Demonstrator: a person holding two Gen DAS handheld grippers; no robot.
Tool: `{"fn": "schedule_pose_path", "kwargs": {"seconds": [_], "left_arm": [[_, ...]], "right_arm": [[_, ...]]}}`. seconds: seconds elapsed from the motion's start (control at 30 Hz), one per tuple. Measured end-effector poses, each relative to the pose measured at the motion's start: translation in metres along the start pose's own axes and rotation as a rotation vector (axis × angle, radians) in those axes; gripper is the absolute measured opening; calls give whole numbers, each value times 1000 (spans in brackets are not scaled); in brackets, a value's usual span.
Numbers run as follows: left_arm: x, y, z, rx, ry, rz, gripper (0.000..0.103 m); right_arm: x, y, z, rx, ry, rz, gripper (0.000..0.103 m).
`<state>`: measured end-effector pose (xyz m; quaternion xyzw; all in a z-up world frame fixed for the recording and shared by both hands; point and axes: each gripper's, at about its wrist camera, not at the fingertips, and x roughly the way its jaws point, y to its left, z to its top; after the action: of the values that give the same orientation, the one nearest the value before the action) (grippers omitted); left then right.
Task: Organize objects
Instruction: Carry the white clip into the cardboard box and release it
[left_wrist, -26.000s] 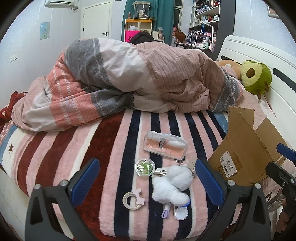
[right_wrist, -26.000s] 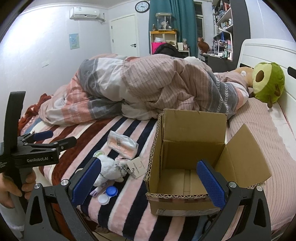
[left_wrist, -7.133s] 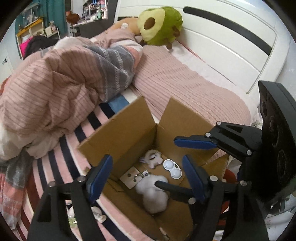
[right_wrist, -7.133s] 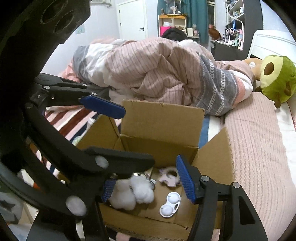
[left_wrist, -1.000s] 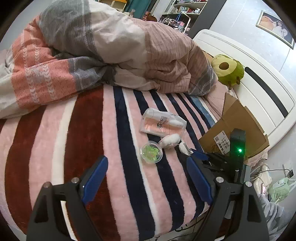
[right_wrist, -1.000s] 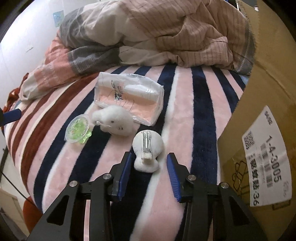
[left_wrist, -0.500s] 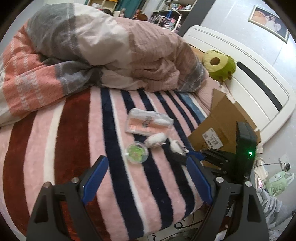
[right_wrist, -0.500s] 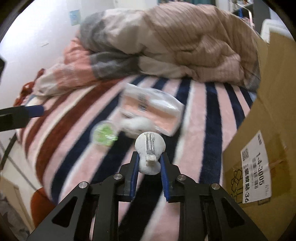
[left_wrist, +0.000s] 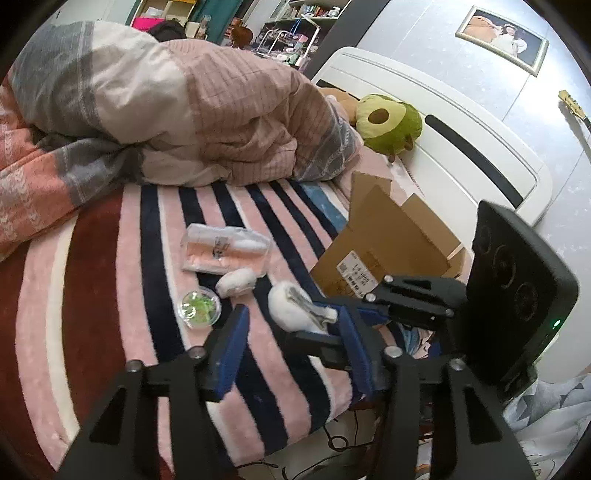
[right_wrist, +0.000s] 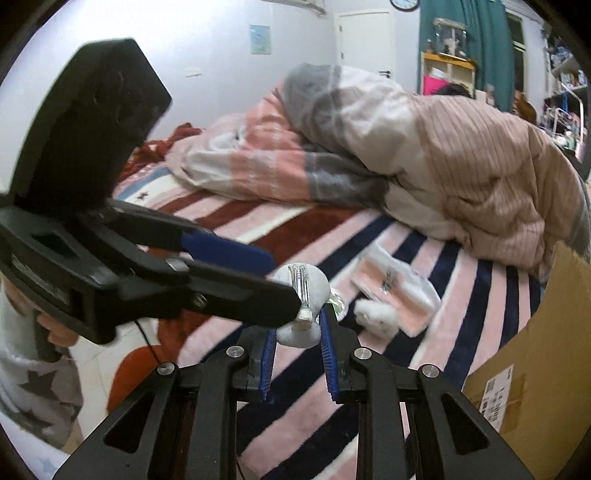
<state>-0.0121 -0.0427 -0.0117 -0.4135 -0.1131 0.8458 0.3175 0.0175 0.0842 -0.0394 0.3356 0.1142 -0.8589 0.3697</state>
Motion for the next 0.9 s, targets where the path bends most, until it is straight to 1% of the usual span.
{"fn": "schedule_pose_path", "kwargs": {"seconds": [0.1,0.17,0.4,0.57,0.73,0.9], "left_arm": [[-4,-10,5,-3,-14,-35,37],[-4,-20,11,14,-14,-43,35],[12,-67,37,99,1,-21,34],[42,-111,59,169,34,-26,34],[86,-157,78,252,89,-41,34],[126,-182,90,285,155,-57,34]], "right_arm": [[-11,0,5,-37,-16,9,18],[-20,-3,7,-51,-28,12,18],[-57,-30,5,-45,-74,-40,18],[-89,-66,-5,5,-104,-91,18],[-121,-106,-25,65,-121,-161,18],[-135,-142,-42,129,-102,-207,18]]}}
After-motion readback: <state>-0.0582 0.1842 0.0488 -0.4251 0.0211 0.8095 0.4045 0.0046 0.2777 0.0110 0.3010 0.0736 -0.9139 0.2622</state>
